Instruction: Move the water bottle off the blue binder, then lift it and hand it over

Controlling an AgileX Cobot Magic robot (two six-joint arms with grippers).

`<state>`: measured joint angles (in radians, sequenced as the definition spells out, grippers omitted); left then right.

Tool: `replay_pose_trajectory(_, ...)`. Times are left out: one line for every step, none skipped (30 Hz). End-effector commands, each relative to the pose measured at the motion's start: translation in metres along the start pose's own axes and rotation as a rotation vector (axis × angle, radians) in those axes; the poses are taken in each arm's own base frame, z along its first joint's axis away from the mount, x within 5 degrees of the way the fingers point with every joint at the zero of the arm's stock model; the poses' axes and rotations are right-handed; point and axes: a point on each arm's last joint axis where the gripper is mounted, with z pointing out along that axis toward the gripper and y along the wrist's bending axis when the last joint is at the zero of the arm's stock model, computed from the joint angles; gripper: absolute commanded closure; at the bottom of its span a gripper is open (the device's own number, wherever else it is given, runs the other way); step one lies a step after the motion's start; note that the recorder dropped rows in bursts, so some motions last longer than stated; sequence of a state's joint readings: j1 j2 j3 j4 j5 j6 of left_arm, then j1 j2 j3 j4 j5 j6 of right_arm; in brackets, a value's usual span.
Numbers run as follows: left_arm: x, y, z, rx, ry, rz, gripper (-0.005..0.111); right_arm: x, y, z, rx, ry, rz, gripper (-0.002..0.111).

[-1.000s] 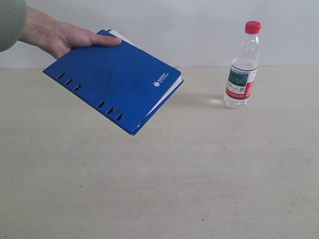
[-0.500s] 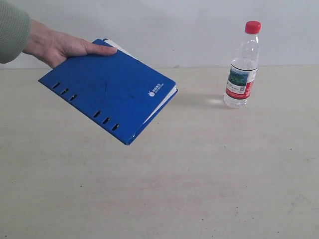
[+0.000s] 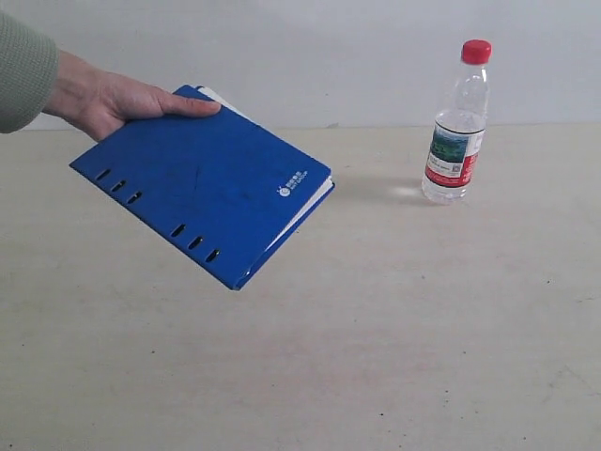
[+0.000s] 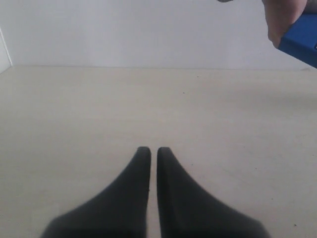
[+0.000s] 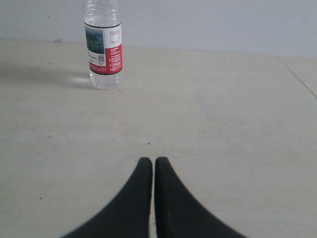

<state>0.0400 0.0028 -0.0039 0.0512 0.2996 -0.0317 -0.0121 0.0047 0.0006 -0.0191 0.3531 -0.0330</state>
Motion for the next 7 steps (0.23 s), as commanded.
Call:
replay_pose_trajectory(0.0016,-0.0004,0.0002,0.006,0.006,-0.003,0.102,-0.0008,-0.0005,-0.0004,0.007,-0.010,0.003,0.109)
replay_pose_trajectory(0.0016,-0.0004,0.0002,0.006,0.006,-0.003,0.102,-0.0008,-0.0004,-0.0004,0.006,-0.010,0.006,0.109)
replay_pose_trajectory(0.0016,-0.0004,0.0002,0.006,0.006,-0.003,0.102,-0.0008,-0.0004,-0.0004,0.006,-0.010,0.006,0.109)
replay_pose_trajectory(0.0016,-0.0004,0.0002,0.006,0.006,-0.003,0.102,-0.0008,-0.0004,-0.0004,0.006,-0.010,0.006,0.109)
replay_pose_trajectory(0.0016,-0.0004,0.0002,0.006,0.006,-0.003,0.102,-0.0008,-0.0004,-0.0004,0.006,-0.010,0.006,0.109)
replay_pose_trajectory(0.0016,-0.0004,0.0002,0.006,0.006,-0.003,0.102,-0.0008,-0.0004,-0.0004,0.006,-0.010,0.006,0.109)
replay_pose_trajectory(0.0016,-0.0004,0.0002,0.006,0.006,-0.003,0.102,-0.0008,-0.0004,-0.0004,0.006,-0.010,0.006,0.109)
